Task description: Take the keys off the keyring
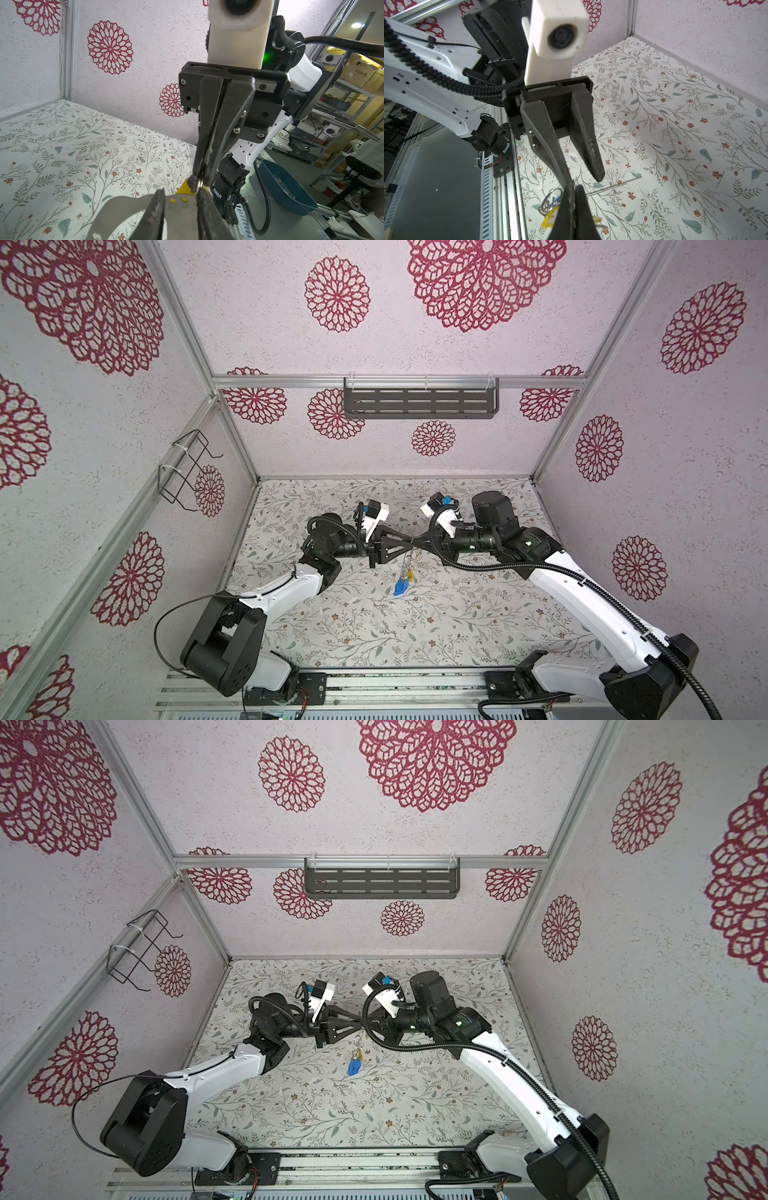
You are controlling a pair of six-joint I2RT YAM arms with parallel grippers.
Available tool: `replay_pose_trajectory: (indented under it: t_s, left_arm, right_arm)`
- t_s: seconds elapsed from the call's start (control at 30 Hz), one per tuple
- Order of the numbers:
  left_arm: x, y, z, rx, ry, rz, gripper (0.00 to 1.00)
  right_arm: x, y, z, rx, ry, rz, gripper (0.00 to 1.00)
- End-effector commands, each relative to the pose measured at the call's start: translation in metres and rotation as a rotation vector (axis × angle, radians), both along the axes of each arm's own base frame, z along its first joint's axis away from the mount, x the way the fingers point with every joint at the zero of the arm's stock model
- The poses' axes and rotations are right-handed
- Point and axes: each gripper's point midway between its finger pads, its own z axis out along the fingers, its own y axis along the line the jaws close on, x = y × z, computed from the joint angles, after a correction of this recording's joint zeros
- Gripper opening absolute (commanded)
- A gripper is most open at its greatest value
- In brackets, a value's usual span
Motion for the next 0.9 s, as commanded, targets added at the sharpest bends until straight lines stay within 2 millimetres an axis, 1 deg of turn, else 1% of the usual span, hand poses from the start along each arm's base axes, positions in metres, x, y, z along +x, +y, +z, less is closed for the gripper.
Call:
replay_pose_trajectory:
  t_s: [0.0,0.13,0.3,0.43,0.5,0.6,0.7,0.73,0.77,0.87]
  left_arm:
    - [-0.004,-0.006,0.011,-0.038,-0.028,-0.039,0.29]
    - [-0.003,-0.008,0.014,-0.067,-0.028,-0.049,0.26]
    - [-0.003,-0.008,0.02,-0.103,-0.037,-0.06,0.25]
    - [0.001,-0.009,0.019,-0.09,-0.023,-0.045,0.22]
    - [0.004,-0.009,0.016,-0.072,-0.007,-0.029,0.15]
    - [0.008,-0.009,0.014,-0.061,0.002,-0.008,0.0]
    - [0.013,-0.008,0.013,-0.054,0.021,0.023,0.0]
    - [0.015,-0.008,0.013,-0.052,0.027,0.033,0.0]
    - [0.017,-0.008,0.013,-0.05,0.037,0.045,0.0]
    - [0.021,-0.005,0.018,-0.05,0.051,0.089,0.0]
  right_arm:
    - [-0.004,0.005,0.03,0.079,-0.053,0.025,0.0]
    - [-0.003,0.006,0.028,0.079,-0.042,0.025,0.0]
    - [-0.002,0.008,0.02,0.066,-0.018,0.028,0.0]
    - [-0.003,0.009,0.017,0.071,-0.013,0.029,0.0]
    - [-0.002,0.009,0.015,0.071,-0.009,0.028,0.0]
    - [-0.001,0.009,0.014,0.067,-0.004,0.017,0.0]
    - [0.006,0.007,0.014,0.066,-0.012,-0.03,0.0]
    - [0.009,0.005,0.013,0.067,-0.017,-0.056,0.01]
    - [0.013,0.002,0.013,0.07,-0.027,-0.089,0.05]
    - [0.026,-0.012,0.017,0.088,-0.075,-0.215,0.41]
